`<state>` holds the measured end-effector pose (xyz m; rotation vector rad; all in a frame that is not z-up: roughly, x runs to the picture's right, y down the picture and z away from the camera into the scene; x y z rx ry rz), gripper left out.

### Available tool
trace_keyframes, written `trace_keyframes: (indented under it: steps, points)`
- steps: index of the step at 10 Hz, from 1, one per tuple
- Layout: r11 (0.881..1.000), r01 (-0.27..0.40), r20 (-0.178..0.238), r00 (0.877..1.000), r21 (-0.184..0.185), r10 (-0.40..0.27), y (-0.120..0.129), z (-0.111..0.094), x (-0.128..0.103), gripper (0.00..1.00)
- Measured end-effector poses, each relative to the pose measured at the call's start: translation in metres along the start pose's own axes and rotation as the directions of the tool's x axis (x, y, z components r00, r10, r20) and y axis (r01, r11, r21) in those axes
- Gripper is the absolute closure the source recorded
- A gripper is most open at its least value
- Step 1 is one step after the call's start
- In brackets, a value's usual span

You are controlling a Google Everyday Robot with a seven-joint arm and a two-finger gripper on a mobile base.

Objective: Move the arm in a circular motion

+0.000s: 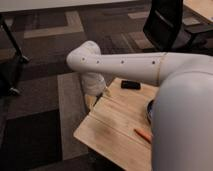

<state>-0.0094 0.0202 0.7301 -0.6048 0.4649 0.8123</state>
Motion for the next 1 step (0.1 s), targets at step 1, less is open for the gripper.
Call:
trace_keyframes:
  steps: [1]
  points:
    - [1.0, -0.004, 0.007, 1.0, -0.001, 0.004, -0.0057, 0.0014, -0.0056, 0.35]
